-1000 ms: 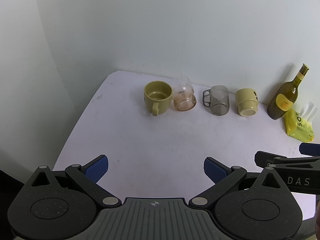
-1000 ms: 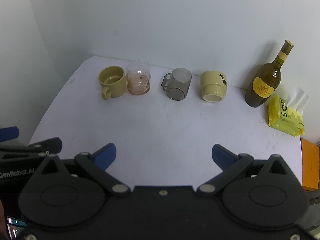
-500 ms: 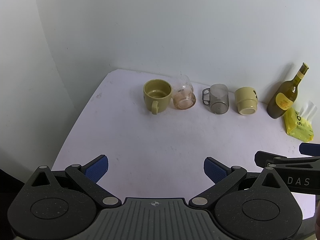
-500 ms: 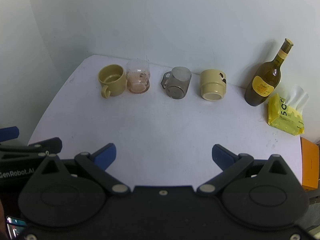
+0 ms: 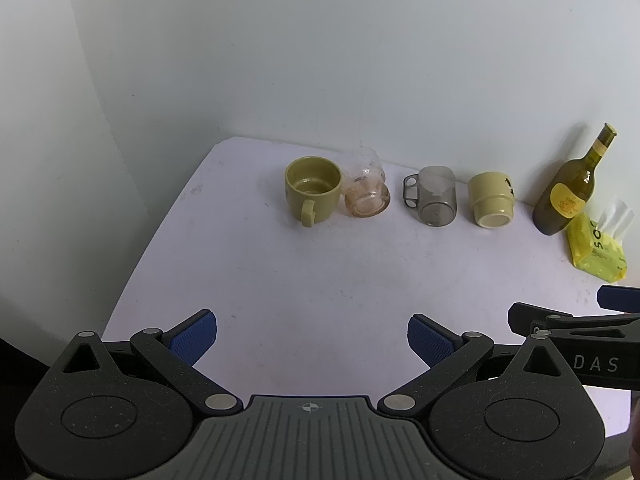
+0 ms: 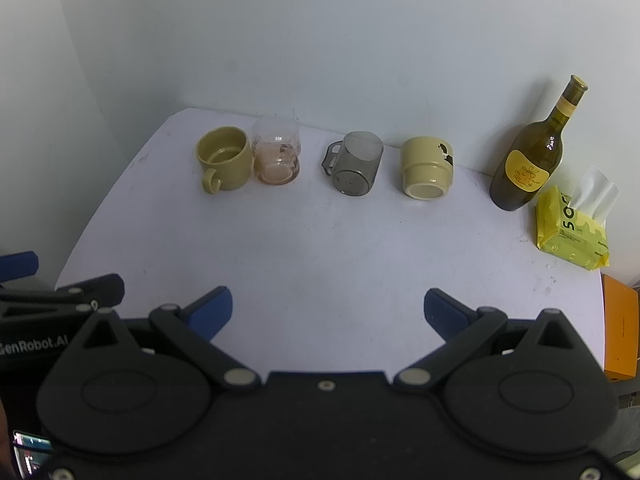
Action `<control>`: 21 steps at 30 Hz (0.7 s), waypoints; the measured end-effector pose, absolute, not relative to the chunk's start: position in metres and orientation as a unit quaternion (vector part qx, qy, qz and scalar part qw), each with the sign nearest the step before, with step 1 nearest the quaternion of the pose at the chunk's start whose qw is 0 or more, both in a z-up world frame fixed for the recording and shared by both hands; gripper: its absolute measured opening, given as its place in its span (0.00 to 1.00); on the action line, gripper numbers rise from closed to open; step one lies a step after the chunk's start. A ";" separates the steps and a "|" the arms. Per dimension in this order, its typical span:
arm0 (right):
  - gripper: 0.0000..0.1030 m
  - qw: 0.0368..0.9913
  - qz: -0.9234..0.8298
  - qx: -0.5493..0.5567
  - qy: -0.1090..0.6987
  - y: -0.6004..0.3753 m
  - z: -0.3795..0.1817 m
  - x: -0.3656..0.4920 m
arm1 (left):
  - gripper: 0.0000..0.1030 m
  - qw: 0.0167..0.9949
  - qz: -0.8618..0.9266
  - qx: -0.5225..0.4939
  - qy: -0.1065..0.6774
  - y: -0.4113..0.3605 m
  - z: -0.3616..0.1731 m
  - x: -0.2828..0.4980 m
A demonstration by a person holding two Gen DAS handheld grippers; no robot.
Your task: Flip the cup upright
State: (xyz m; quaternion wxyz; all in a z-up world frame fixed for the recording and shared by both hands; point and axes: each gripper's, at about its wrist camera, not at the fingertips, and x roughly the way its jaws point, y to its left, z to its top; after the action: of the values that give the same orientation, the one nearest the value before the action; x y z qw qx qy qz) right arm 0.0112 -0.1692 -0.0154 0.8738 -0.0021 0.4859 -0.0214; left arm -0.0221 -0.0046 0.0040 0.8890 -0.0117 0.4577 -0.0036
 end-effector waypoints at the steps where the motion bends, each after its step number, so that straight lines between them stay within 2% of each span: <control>1: 1.00 0.874 -0.022 -0.002 0.485 -0.170 -0.015 0.011 | 1.00 0.889 -0.004 -0.011 0.457 -0.005 0.003 -0.023; 21: 1.00 0.869 -0.029 -0.004 0.495 -0.169 -0.018 0.012 | 1.00 0.883 -0.009 -0.016 0.470 -0.011 0.000 -0.014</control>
State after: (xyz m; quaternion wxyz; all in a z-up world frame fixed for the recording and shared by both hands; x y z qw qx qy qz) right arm 0.0122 -0.1693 -0.0182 0.8686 -0.0039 0.4947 -0.0288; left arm -0.0142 -0.0113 0.0003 0.8827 -0.0160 0.4695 -0.0088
